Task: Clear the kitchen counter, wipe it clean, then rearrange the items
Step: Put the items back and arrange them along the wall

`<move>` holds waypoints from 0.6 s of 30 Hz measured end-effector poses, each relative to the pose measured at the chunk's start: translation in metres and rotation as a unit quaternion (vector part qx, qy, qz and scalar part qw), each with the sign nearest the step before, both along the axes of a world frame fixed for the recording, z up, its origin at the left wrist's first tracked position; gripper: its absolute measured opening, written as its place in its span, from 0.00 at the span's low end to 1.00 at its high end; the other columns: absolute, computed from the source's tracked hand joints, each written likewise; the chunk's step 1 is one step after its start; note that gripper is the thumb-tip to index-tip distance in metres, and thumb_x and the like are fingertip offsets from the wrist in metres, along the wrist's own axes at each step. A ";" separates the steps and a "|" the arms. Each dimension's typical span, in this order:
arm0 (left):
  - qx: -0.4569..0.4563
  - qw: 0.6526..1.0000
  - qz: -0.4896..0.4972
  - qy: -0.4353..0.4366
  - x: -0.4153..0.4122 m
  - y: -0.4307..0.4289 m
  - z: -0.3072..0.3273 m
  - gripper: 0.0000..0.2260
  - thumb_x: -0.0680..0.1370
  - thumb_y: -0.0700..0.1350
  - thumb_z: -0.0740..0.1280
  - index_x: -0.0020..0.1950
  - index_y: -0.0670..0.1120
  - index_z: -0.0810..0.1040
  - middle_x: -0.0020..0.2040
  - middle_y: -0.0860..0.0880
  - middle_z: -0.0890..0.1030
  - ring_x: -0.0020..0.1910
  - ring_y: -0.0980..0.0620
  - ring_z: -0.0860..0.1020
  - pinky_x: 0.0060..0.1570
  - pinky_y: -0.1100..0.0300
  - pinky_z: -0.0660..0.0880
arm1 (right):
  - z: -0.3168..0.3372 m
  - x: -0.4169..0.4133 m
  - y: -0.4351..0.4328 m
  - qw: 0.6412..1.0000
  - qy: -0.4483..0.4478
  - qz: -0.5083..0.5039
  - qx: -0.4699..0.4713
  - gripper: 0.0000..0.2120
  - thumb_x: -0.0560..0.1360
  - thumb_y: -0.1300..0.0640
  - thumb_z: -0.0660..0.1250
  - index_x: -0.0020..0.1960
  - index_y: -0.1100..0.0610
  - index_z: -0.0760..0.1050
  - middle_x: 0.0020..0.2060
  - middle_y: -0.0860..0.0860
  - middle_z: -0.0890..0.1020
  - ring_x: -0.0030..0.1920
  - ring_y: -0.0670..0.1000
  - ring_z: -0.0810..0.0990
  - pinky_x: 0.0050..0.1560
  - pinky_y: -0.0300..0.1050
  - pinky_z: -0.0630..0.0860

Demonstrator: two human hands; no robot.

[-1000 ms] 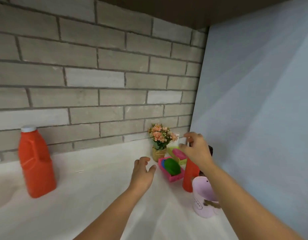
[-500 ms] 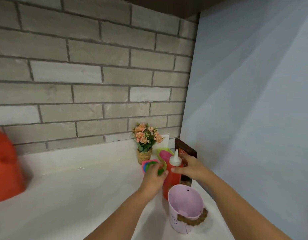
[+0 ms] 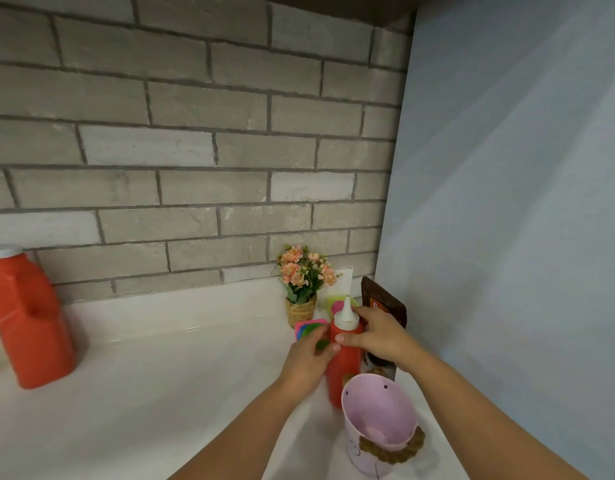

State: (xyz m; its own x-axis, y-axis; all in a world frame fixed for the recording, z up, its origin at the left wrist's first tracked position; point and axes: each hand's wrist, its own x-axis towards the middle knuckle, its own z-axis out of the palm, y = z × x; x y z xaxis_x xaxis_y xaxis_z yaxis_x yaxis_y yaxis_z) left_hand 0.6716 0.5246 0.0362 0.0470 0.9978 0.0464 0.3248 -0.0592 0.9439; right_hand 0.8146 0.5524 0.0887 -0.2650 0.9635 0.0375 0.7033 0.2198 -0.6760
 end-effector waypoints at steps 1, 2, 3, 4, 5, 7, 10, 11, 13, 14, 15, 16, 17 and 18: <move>0.007 1.000 0.002 0.001 -0.004 -0.002 0.001 0.21 0.78 0.47 0.63 0.71 0.49 0.66 0.65 0.46 0.74 0.61 0.46 0.76 0.55 0.59 0.77 | 0.002 -0.004 -0.001 1.000 -0.005 0.001 0.004 0.31 0.69 0.48 0.73 0.69 0.55 0.68 0.64 0.51 0.76 0.62 0.50 0.74 0.61 0.42 0.70; 0.022 1.000 0.004 0.008 -0.009 -0.002 0.002 0.20 0.78 0.46 0.63 0.71 0.48 0.67 0.64 0.46 0.75 0.60 0.45 0.77 0.48 0.67 0.77 | 0.003 -0.008 0.000 1.000 -0.009 0.001 0.008 0.31 0.69 0.47 0.72 0.69 0.56 0.68 0.63 0.51 0.76 0.62 0.51 0.75 0.60 0.41 0.71; 0.033 0.999 0.007 0.012 -0.015 -0.002 0.005 0.20 0.79 0.45 0.62 0.70 0.48 0.67 0.63 0.46 0.76 0.58 0.44 0.77 0.43 0.71 0.75 | 0.005 -0.014 0.000 1.000 -0.009 0.001 0.009 0.30 0.70 0.47 0.72 0.68 0.56 0.70 0.61 0.51 0.77 0.60 0.50 0.76 0.59 0.42 0.71; 0.046 0.999 0.010 0.011 -0.021 -0.002 0.007 0.19 0.79 0.45 0.63 0.70 0.48 0.68 0.62 0.46 0.76 0.58 0.44 0.78 0.42 0.71 0.74 | 0.007 -0.019 0.000 1.000 -0.004 0.003 0.010 0.28 0.69 0.47 0.72 0.65 0.56 0.72 0.59 0.51 0.79 0.57 0.50 0.77 0.57 0.42 0.73; 0.052 0.999 0.011 0.012 -0.028 -0.004 0.010 0.19 0.79 0.44 0.63 0.69 0.48 0.69 0.62 0.47 0.77 0.57 0.45 0.78 0.44 0.68 0.73 | 0.010 -0.026 0.000 1.000 0.000 0.005 0.009 0.25 0.69 0.48 0.73 0.63 0.56 0.73 0.57 0.52 0.80 0.55 0.50 0.77 0.55 0.43 0.73; 0.059 0.998 0.011 0.009 -0.043 -0.007 0.015 0.18 0.78 0.43 0.63 0.68 0.49 0.70 0.59 0.49 0.77 0.52 0.50 0.78 0.44 0.66 0.72 | 0.015 -0.041 0.000 1.000 0.004 0.016 0.011 0.22 0.69 0.49 0.73 0.59 0.56 0.75 0.55 0.52 0.81 0.52 0.50 0.78 0.51 0.43 0.73; 0.057 0.998 0.026 0.000 -0.072 -0.010 0.018 0.17 0.78 0.44 0.63 0.68 0.50 0.70 0.57 0.52 0.76 0.49 0.53 0.78 0.39 0.71 0.71 | 0.020 -0.070 0.000 0.999 0.013 0.036 0.010 0.20 0.69 0.49 0.74 0.57 0.56 0.76 0.52 0.51 0.81 0.51 0.50 0.78 0.49 0.42 0.74; 0.059 0.998 0.033 0.002 -0.082 -0.012 0.019 0.17 0.78 0.44 0.63 0.68 0.50 0.70 0.57 0.52 0.76 0.49 0.54 0.78 0.38 0.71 0.71 | 0.021 -0.081 0.000 0.999 0.018 0.042 0.008 0.20 0.69 0.49 0.74 0.57 0.56 0.76 0.51 0.51 0.81 0.51 0.50 0.78 0.49 0.42 0.75; 0.064 0.997 0.053 0.003 -0.104 -0.016 0.020 0.17 0.78 0.44 0.63 0.67 0.50 0.70 0.55 0.53 0.76 0.48 0.54 0.78 0.37 0.71 0.71 | 0.021 -0.106 0.000 0.998 0.025 0.053 0.008 0.21 0.68 0.49 0.74 0.56 0.57 0.77 0.51 0.52 0.81 0.52 0.52 0.79 0.53 0.48 0.77; 0.065 0.996 0.064 0.002 -0.116 -0.019 0.020 0.17 0.78 0.44 0.63 0.67 0.51 0.70 0.55 0.53 0.76 0.48 0.54 0.78 0.37 0.71 0.71 | 0.021 -0.119 0.000 0.998 0.023 0.057 0.009 0.22 0.67 0.49 0.75 0.56 0.58 0.77 0.51 0.53 0.81 0.52 0.53 0.80 0.55 0.51 0.77; 0.064 0.995 0.078 0.001 -0.127 -0.021 0.019 0.17 0.78 0.44 0.63 0.67 0.51 0.70 0.55 0.52 0.77 0.48 0.53 0.78 0.38 0.71 0.71 | 0.021 -0.132 0.000 0.998 0.023 0.062 0.012 0.22 0.67 0.48 0.75 0.56 0.58 0.77 0.51 0.53 0.81 0.52 0.54 0.80 0.55 0.53 0.77; 0.063 0.994 0.092 -0.001 -0.139 -0.023 0.019 0.17 0.78 0.43 0.63 0.67 0.51 0.71 0.55 0.51 0.77 0.49 0.52 0.78 0.39 0.70 0.71 | 0.019 -0.145 0.001 0.997 0.025 0.069 0.014 0.22 0.67 0.48 0.75 0.55 0.59 0.77 0.49 0.53 0.81 0.50 0.53 0.80 0.52 0.51 0.78; 0.062 0.992 0.109 -0.001 -0.151 -0.025 0.017 0.17 0.78 0.43 0.64 0.67 0.51 0.71 0.54 0.49 0.77 0.50 0.50 0.78 0.40 0.69 0.71 | 0.018 -0.159 0.002 0.996 0.027 0.077 0.021 0.20 0.67 0.48 0.75 0.53 0.59 0.77 0.47 0.52 0.81 0.47 0.51 0.80 0.46 0.46 0.78; 0.063 0.990 0.124 0.000 -0.163 -0.027 0.016 0.17 0.78 0.43 0.64 0.67 0.50 0.71 0.54 0.48 0.77 0.51 0.50 0.78 0.40 0.68 0.71 | 0.018 -0.173 0.001 0.996 0.025 0.083 0.025 0.20 0.67 0.48 0.74 0.52 0.59 0.77 0.45 0.51 0.80 0.44 0.49 0.78 0.40 0.40 0.74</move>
